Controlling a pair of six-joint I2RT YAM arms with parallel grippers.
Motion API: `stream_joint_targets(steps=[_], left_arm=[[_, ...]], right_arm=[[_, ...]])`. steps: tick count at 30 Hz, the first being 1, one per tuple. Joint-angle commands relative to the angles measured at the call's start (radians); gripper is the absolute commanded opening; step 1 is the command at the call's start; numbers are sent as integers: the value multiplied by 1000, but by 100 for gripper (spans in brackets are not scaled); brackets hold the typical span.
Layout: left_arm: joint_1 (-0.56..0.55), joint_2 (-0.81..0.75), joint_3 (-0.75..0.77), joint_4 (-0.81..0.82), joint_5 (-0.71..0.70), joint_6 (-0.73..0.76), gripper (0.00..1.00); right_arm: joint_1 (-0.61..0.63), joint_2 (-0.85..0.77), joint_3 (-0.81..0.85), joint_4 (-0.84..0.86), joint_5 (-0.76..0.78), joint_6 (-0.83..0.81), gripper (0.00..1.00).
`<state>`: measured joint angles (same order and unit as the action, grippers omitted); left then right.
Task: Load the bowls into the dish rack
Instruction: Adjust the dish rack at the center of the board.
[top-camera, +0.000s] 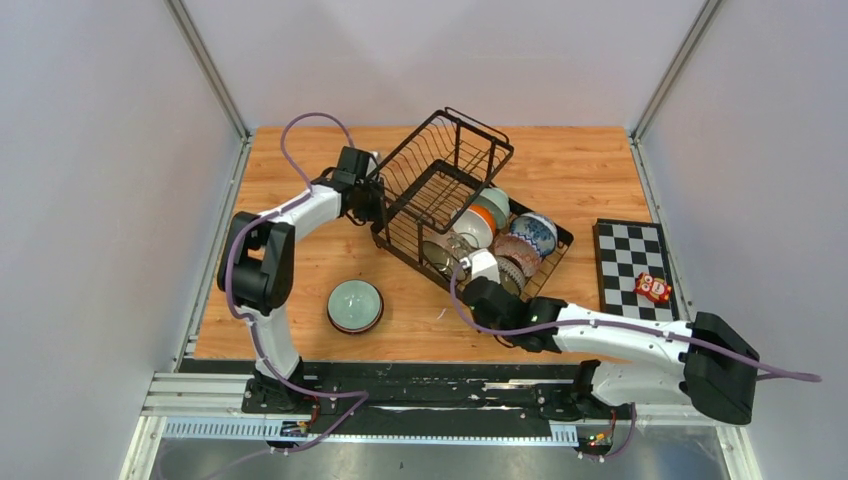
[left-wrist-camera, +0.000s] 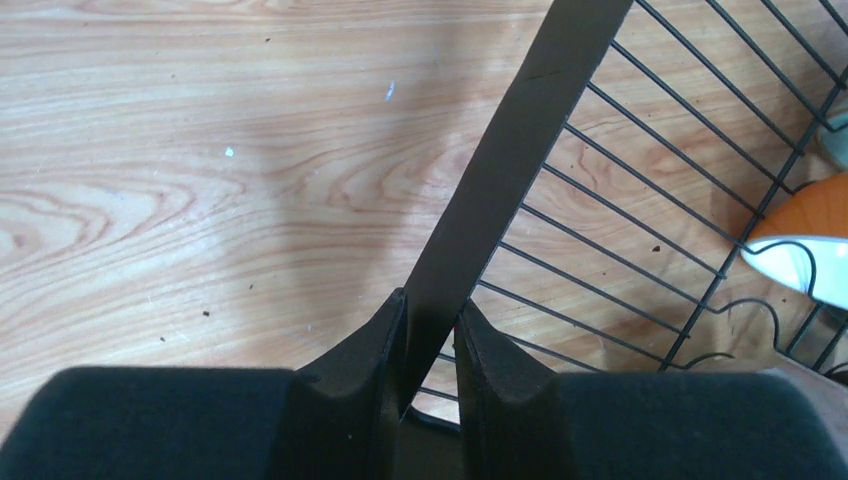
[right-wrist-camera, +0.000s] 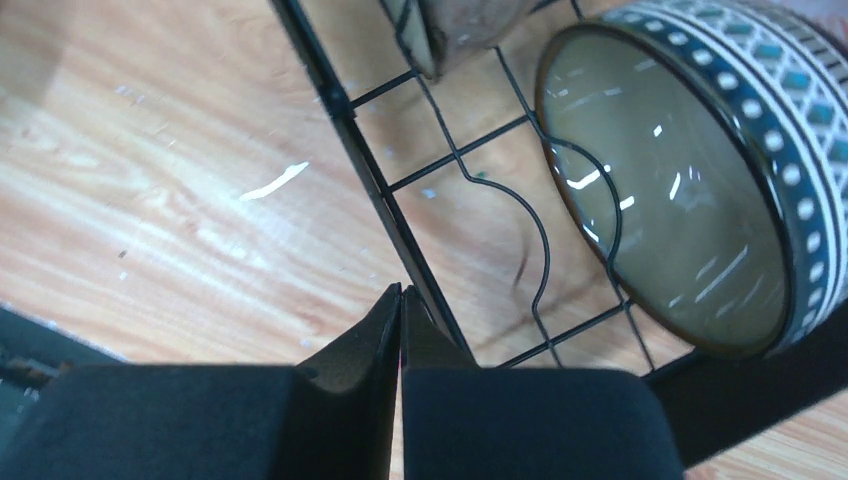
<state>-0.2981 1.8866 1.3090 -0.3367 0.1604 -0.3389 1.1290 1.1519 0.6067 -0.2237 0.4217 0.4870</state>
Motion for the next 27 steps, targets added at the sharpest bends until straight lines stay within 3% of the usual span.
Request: stream_joint_targets(steps=[1,13,27], left_arm=[[43,-52,-73,-46,-146,-72,0],[47,-250,-324,85,-158,-192,0],[-25,-411,-568,238,-159,-252,0]], right_arm=[[-124,-29,-35,14,103,5,3],[-414,63,-14,192,8,43,3],[-594,297,143,334,-164,11,3]])
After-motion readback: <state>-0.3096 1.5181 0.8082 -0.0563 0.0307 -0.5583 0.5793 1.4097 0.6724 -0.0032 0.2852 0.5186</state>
